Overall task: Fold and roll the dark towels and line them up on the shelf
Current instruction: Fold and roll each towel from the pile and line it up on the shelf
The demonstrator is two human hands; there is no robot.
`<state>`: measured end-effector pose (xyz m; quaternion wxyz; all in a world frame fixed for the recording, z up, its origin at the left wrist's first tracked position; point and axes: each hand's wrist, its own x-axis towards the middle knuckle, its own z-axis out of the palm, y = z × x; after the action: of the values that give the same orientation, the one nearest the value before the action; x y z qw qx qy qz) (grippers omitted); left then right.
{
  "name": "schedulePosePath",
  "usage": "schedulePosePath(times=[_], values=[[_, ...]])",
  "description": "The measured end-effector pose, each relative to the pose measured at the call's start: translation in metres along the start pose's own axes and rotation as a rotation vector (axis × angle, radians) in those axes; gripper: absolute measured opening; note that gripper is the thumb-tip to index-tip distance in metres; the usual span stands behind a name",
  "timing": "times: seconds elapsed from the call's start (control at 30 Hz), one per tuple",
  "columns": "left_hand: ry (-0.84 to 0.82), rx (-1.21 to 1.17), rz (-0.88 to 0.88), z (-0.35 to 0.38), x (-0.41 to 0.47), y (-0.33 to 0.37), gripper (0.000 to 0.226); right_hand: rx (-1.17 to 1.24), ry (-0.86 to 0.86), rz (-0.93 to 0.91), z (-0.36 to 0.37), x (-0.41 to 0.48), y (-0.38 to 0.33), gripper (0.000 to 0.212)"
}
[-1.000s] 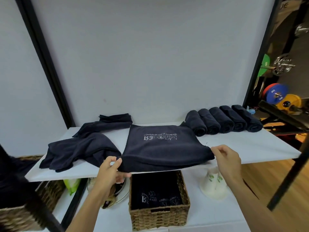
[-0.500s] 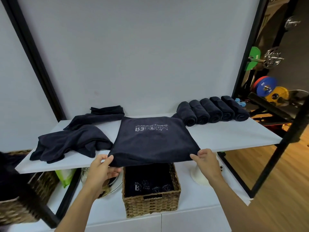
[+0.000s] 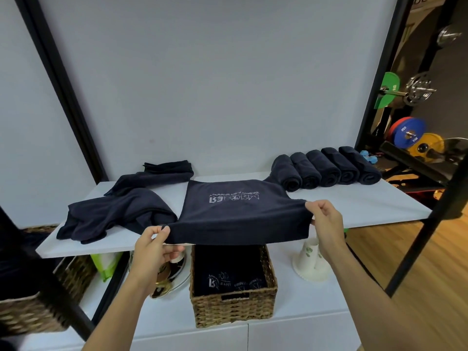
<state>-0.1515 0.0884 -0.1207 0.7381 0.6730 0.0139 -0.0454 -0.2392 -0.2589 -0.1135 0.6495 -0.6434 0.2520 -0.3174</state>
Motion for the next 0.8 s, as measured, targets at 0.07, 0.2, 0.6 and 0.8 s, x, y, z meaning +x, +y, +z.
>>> schedulePosePath(times=[0.07, 0.2, 0.6, 0.8], values=[[-0.007, -0.001, 0.011, -0.001, 0.000, 0.002, 0.010, -0.075, 0.004, 0.028, 0.001, 0.005, -0.001, 0.016], [-0.020, -0.006, 0.000, -0.003, -0.002, 0.002, 0.010, -0.214, -0.122, 0.105, -0.008, 0.000, 0.013, 0.020], [-0.120, 0.099, -0.089, -0.029, -0.015, 0.002, 0.012, -0.370, -0.512, 0.310, -0.057, -0.034, 0.010, 0.027], [-0.044, -0.263, 0.088, 0.003, 0.037, 0.103, 0.013, 0.019, -0.405, 0.051, -0.004, 0.034, -0.100, 0.016]])
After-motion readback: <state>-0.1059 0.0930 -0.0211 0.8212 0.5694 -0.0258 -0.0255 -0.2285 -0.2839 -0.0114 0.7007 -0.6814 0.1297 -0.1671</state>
